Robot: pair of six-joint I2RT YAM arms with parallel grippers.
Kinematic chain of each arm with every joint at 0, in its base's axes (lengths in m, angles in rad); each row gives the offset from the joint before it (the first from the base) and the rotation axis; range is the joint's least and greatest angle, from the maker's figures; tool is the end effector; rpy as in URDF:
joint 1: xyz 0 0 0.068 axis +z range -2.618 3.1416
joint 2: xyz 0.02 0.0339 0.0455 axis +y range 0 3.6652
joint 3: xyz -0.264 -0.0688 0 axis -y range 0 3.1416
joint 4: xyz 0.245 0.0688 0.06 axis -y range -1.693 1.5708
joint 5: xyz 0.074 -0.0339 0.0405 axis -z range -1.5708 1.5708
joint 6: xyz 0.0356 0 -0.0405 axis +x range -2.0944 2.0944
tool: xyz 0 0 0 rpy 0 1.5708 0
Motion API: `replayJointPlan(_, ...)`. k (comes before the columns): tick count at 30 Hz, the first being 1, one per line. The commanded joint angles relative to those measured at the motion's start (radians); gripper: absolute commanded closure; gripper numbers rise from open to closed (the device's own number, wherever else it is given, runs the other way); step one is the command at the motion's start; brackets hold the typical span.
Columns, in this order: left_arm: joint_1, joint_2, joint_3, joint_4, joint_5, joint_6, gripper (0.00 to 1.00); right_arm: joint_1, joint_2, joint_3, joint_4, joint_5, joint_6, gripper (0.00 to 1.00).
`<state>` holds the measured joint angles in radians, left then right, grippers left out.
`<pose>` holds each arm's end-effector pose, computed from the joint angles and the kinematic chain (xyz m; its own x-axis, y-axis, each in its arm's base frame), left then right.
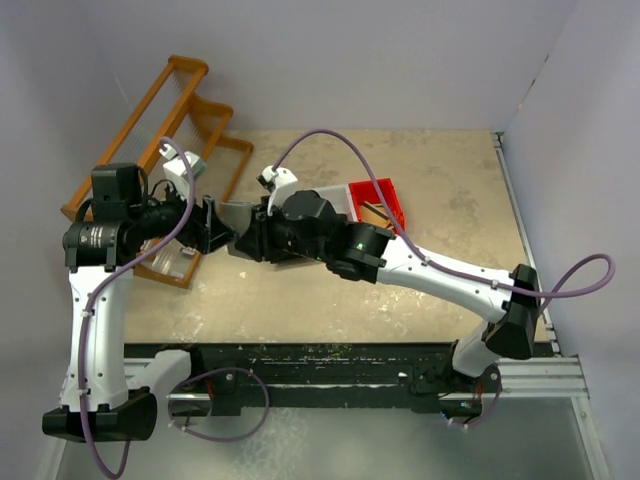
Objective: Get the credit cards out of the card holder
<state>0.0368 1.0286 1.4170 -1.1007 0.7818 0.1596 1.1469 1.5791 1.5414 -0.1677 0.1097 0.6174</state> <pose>0.1637 -0.0191 0.4231 -0.5643 0.0921 -0.8204 0.6041 0.7233 -0.3343 0.1584 0.3415 0.4059 -0.5674 0.1417 -0.8112 -0.6542 0.5206 0.5485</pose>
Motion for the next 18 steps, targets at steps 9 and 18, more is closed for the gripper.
replayJointPlan(9, 0.001, -0.031, -0.016, 0.071, -0.061, 0.004, 0.42, 0.025, 0.017, 0.077, 0.051, 0.029, -0.004, 1.00)
replayJointPlan(18, 0.000, -0.047, -0.042, 0.064, -0.111, 0.027, 0.48, 0.025, 0.015, 0.103, 0.046, 0.039, -0.006, 1.00)
